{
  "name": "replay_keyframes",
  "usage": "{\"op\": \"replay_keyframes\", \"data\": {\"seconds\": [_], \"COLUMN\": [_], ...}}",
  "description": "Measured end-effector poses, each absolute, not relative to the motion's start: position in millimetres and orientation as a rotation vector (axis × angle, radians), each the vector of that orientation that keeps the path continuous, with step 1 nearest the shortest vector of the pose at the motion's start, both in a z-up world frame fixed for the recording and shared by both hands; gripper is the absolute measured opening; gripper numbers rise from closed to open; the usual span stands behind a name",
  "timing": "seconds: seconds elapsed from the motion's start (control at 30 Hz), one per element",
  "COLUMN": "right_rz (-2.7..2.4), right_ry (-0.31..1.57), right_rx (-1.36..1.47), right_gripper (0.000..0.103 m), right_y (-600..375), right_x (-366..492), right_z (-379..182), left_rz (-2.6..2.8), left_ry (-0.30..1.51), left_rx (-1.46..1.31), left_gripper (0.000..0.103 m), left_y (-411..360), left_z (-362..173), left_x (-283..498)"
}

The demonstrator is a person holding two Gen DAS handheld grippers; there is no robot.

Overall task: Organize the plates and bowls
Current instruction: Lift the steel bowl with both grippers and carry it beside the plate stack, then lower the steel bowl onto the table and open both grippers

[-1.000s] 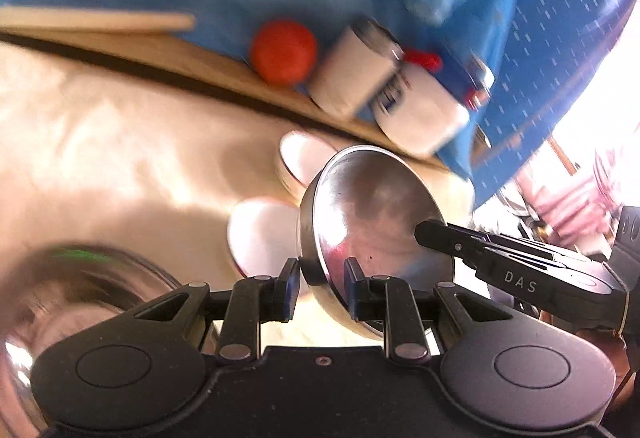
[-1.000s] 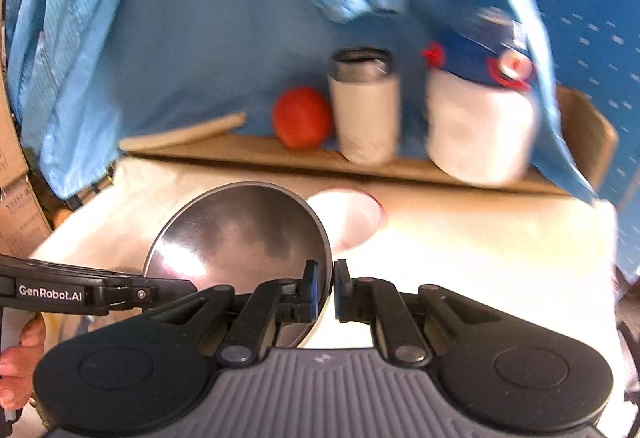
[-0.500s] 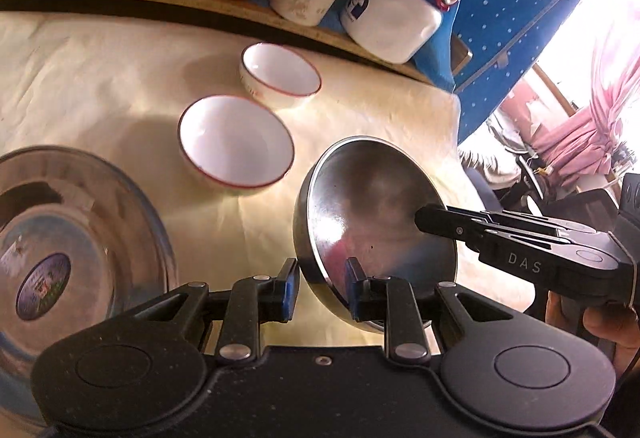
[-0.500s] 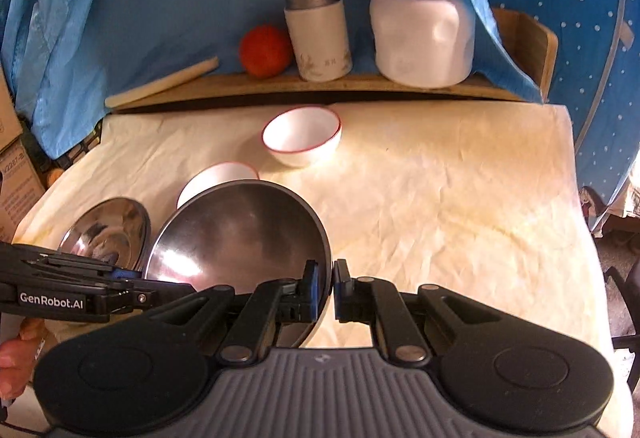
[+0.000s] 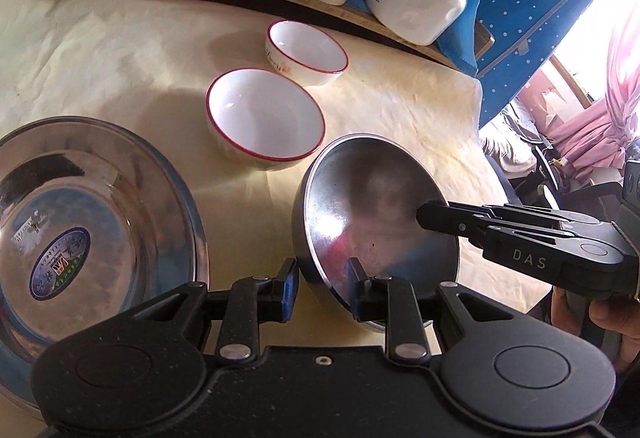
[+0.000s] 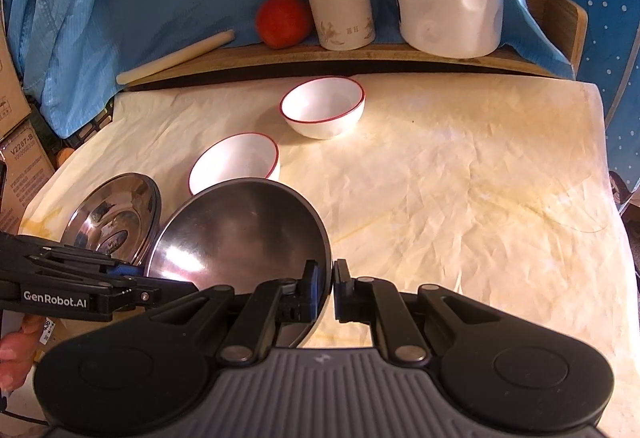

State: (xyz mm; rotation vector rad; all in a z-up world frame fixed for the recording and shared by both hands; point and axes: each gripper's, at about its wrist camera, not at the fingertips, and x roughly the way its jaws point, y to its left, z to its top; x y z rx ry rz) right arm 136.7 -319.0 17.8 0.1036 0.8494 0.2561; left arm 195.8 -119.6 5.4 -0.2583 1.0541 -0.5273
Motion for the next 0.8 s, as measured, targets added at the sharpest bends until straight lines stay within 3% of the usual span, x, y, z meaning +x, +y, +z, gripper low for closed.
{"op": "replay_keyframes", "data": {"seconds": [0.27,0.4,0.5,0.57,0.63,0.73,0.8], "right_rz": [0.270,0.285,0.287,0.286,0.281,0.276,0.273], "right_ry": [0.857,0.856,0.849,0.846,0.839,0.830,0.825], "right_rx": [0.112,0.118,0.111,0.106,0.102,0.105,0.109], "right_gripper": [0.010,0.015,0.017,0.023,0.033,0.038,0.042], "right_y": [-319.0,-319.2,-318.4,-318.4,-318.8,-321.3,-323.5], "right_x": [144.0,145.6,145.5,145.2,144.6,144.7,144.8], "right_z": [13.8,12.6,12.9,13.3,14.1,15.1,15.8], "left_rz": [-0.515,-0.514,-0.502,-0.486,-0.488,-0.483,-0.488], "left_ry": [1.060,1.060,1.055,1.054,1.050,1.034,1.023], "left_rx": [-0.265,-0.272,-0.268,-0.269,-0.278,-0.266,-0.256], "left_gripper": [0.028,0.030,0.039,0.049,0.050,0.063,0.065], "left_y": [-117.1,-116.0,-113.5,-110.8,-107.3,-104.4,-102.6], "left_z": [3.0,2.7,2.9,3.3,4.6,9.7,13.7], "left_x": [199.4,199.4,198.9,199.3,198.9,195.5,193.2]}}
